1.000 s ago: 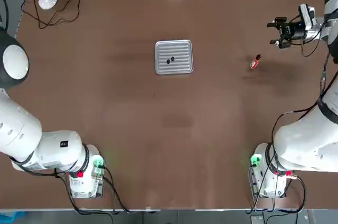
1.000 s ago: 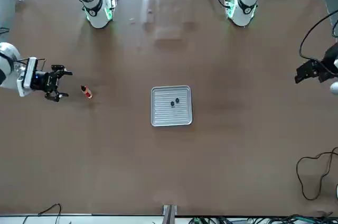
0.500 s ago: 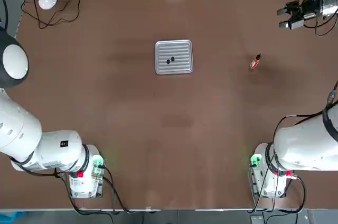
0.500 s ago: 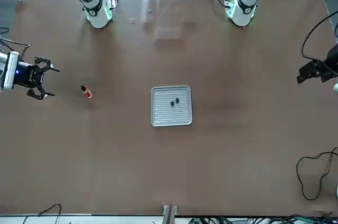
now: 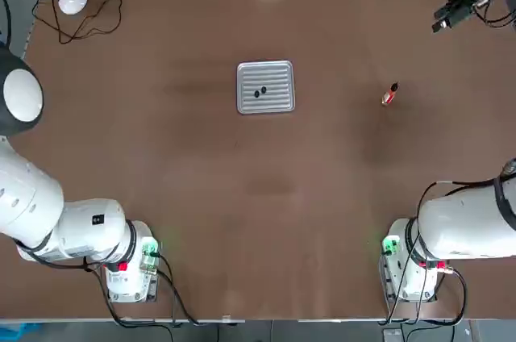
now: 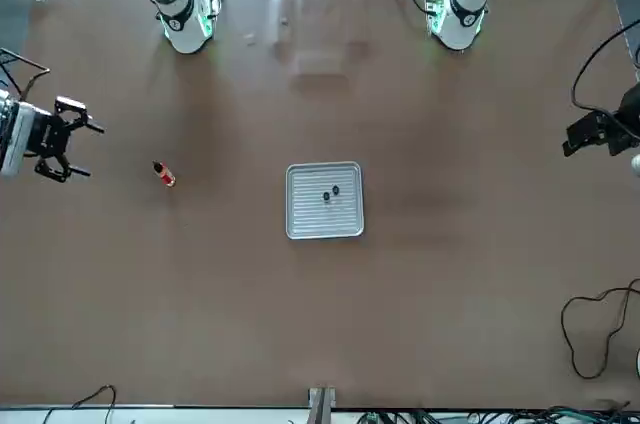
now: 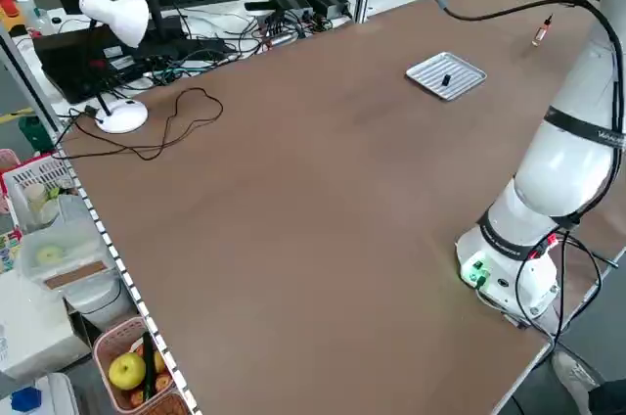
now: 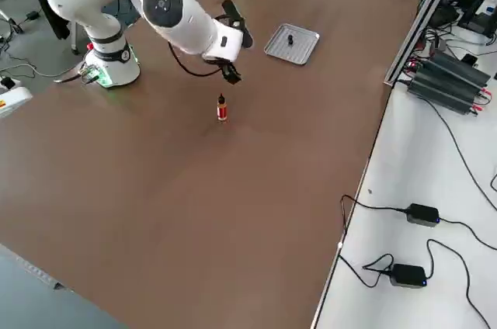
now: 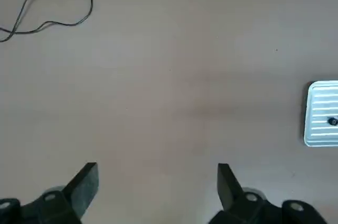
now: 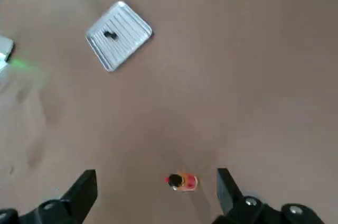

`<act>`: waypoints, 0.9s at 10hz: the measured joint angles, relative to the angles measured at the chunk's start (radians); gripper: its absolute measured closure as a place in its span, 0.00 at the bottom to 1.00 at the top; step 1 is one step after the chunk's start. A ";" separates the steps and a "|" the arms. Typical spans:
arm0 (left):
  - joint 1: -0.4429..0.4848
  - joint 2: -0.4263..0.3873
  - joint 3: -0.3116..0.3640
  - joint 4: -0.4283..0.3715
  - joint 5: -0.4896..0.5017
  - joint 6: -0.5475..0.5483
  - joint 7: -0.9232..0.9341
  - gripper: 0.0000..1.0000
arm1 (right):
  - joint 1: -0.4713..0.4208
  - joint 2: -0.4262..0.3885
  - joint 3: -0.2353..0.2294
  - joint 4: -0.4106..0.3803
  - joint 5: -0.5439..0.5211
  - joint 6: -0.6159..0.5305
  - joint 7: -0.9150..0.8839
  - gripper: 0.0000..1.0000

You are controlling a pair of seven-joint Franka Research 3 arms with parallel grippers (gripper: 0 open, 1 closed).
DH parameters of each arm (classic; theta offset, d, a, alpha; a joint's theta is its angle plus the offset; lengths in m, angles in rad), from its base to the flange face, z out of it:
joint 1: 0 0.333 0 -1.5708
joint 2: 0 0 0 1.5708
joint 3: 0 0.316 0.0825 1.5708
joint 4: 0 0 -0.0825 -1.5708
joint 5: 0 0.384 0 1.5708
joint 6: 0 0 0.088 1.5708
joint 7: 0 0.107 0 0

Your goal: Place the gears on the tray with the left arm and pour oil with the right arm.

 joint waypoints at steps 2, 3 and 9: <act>-0.001 -0.013 -0.002 0.000 0.000 -0.014 0.002 0.01 | 0.049 -0.003 0.003 0.088 -0.143 -0.020 0.196 0.00; -0.001 -0.016 -0.004 0.000 0.000 -0.019 0.002 0.01 | 0.070 -0.003 0.005 0.112 -0.195 -0.047 0.292 0.00; -0.005 -0.024 -0.014 -0.011 0.000 -0.023 0.002 0.01 | 0.148 -0.003 0.007 0.311 -0.444 -0.226 0.884 0.00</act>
